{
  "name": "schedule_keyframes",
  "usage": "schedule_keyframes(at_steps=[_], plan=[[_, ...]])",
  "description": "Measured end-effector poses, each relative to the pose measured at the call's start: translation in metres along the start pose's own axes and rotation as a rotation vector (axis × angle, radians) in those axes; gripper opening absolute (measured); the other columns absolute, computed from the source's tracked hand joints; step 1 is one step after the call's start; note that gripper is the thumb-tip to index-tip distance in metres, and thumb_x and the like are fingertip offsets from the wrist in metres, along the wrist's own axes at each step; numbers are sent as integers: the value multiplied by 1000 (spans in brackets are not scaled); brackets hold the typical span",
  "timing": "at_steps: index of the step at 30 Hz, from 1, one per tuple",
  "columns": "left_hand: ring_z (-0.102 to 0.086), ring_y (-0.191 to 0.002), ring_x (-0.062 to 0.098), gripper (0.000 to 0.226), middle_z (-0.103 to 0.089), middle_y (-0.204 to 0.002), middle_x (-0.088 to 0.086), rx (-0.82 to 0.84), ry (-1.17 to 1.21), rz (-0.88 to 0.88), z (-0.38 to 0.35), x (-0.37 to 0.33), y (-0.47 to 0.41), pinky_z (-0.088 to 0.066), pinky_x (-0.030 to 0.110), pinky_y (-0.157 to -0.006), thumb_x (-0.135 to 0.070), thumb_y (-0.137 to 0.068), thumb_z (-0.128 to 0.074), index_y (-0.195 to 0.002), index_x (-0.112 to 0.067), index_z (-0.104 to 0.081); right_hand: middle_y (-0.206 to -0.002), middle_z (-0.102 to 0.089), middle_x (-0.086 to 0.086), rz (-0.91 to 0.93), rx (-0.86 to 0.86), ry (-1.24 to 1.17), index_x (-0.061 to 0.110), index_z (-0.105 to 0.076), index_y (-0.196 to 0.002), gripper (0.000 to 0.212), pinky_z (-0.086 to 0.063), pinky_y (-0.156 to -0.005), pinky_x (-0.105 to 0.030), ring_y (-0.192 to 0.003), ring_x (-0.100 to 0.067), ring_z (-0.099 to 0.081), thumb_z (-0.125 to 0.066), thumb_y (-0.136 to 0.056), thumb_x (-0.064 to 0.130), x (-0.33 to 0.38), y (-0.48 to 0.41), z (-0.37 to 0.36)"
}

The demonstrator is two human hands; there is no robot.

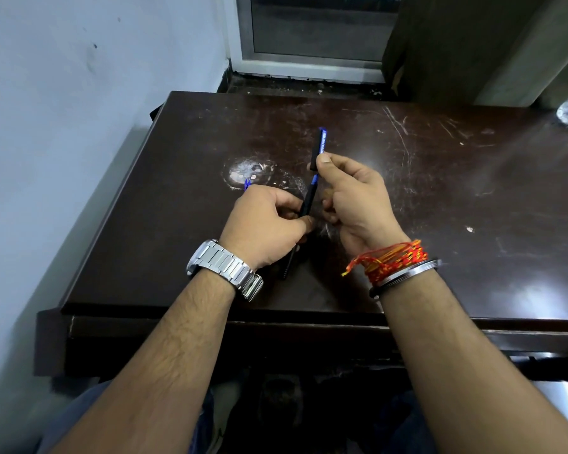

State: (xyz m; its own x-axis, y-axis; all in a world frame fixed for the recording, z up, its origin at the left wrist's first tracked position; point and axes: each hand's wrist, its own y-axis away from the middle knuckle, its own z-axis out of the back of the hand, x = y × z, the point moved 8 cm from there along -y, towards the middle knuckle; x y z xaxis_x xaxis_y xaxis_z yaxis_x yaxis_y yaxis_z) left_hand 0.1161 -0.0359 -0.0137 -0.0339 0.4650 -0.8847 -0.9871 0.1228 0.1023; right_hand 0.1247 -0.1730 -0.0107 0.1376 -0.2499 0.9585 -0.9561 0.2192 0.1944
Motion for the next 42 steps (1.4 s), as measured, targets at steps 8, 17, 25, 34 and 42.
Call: schedule_keyframes(at_steps=[8,17,25,34,42], plan=[[-74,-72,22,8,-77,-73,2,-159,63,-16,11,1,-1,-61,42,-71,-25,-78,-76,-83,-21,-79,-69,-59,5,96,40,94,25,-61,-94,12,-38,-41,-14,-44,1,-47,-66,-92,13,-3,0,-9],[-75,-73,19,12,-77,-72,1,-218,138,17,13,6,0,-61,36,-69,-19,-76,-79,-88,-19,-80,-63,-58,11,224,83,318,39,-62,-114,36,-45,-60,-29,-54,-7,-53,-61,-80,30,-7,-3,-16],[-75,-68,18,14,-76,-68,2,-324,198,19,19,9,6,-62,43,-72,-16,-67,-79,-81,-17,-80,-78,-67,-5,248,77,252,31,-63,-112,33,-53,-67,-36,-67,-16,-59,-70,-85,14,-8,1,-16],[-74,-77,7,56,-78,-80,-1,-287,176,19,23,-1,5,-61,38,-81,-27,-60,-80,-114,-17,-68,-81,-74,-6,129,-58,159,18,-56,-111,39,-56,-69,-39,-70,-17,-67,-77,-79,16,-15,5,-8],[-71,-74,-3,48,-75,-91,-7,-395,117,-15,35,-6,8,-59,18,-74,-30,-69,-87,-112,-18,-69,-65,-66,16,300,-368,709,21,-80,-97,24,-49,-61,-4,-68,0,-65,-76,-79,36,38,-7,71]])
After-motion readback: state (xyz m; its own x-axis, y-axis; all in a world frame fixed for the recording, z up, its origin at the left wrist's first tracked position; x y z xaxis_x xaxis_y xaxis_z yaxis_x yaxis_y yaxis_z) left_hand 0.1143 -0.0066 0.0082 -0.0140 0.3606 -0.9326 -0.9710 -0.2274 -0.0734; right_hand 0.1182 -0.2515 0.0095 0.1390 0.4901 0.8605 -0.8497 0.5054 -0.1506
